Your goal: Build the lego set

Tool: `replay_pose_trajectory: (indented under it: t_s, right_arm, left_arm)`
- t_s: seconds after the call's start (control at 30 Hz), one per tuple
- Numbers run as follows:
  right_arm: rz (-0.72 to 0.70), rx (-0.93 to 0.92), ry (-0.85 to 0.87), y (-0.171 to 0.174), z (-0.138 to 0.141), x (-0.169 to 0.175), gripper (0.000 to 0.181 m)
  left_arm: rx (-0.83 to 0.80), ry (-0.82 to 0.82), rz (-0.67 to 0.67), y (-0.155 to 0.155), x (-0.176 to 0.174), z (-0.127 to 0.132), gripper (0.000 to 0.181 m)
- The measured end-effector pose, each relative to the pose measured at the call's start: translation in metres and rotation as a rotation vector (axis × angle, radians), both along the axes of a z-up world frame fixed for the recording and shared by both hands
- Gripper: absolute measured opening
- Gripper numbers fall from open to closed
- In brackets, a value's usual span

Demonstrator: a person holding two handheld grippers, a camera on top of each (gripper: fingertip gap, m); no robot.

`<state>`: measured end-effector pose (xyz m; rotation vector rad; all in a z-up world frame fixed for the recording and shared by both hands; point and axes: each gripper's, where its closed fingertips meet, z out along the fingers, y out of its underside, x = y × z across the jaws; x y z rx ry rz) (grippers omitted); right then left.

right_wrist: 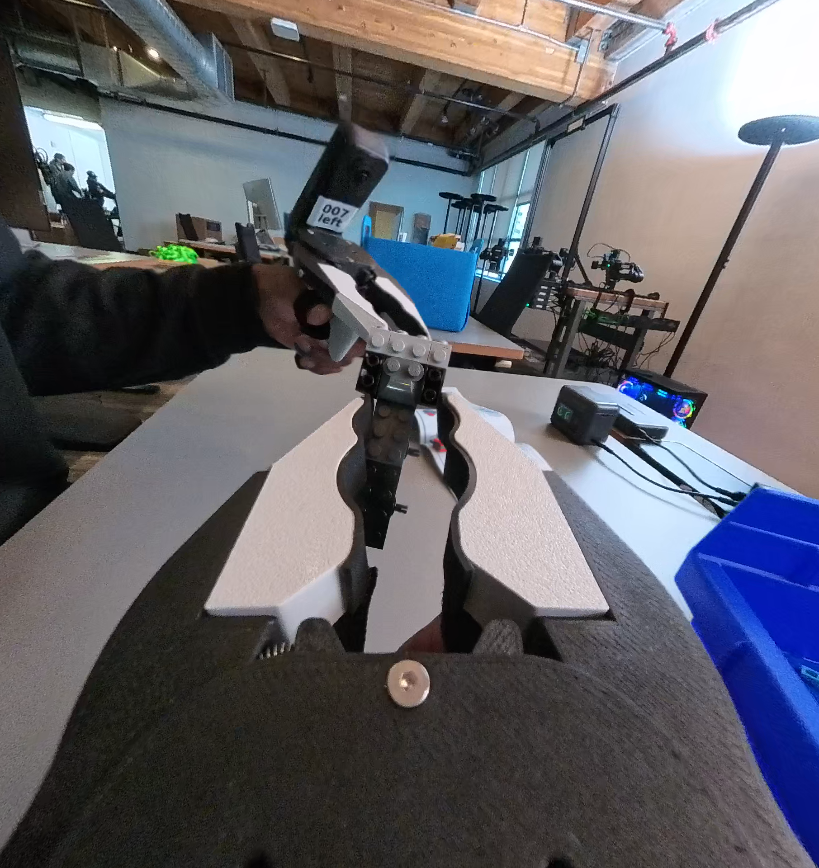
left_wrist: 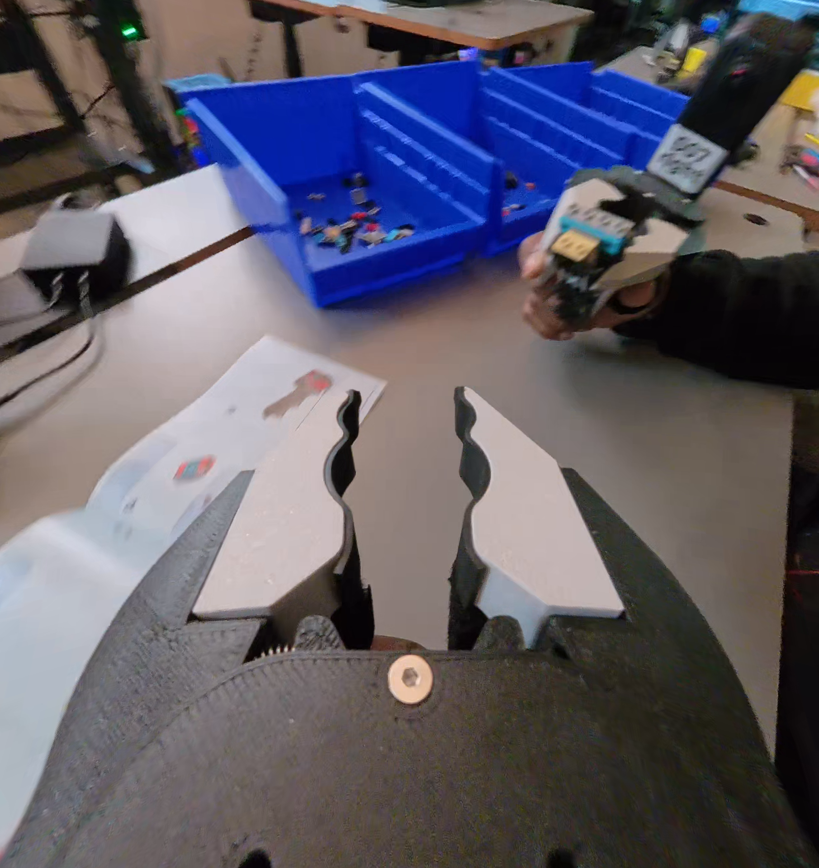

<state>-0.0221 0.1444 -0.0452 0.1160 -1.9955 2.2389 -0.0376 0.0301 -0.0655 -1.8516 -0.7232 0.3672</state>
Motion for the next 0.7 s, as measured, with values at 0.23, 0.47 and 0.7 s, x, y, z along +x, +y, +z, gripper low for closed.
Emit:
replay_pose_trajectory:
  t_s: [0.23, 0.47, 0.7]
  right_arm:
    - [0.011, 0.026, -0.011, -0.003, -0.007, 0.001, 0.028]
    - [0.008, 0.033, -0.018, -0.001, -0.009, -0.002, 0.028]
    - [0.017, 0.042, -0.016, -0.001, -0.010, 0.000, 0.028]
  left_arm:
    - [-0.135, -0.045, 0.204, -0.071, -0.008, -0.035, 0.043]
    - [-0.460, -0.071, 0.082, -0.080, -0.043, -0.068, 0.053]
    - [-0.565, -0.187, -0.018, -0.078, -0.055, -0.099, 0.055]
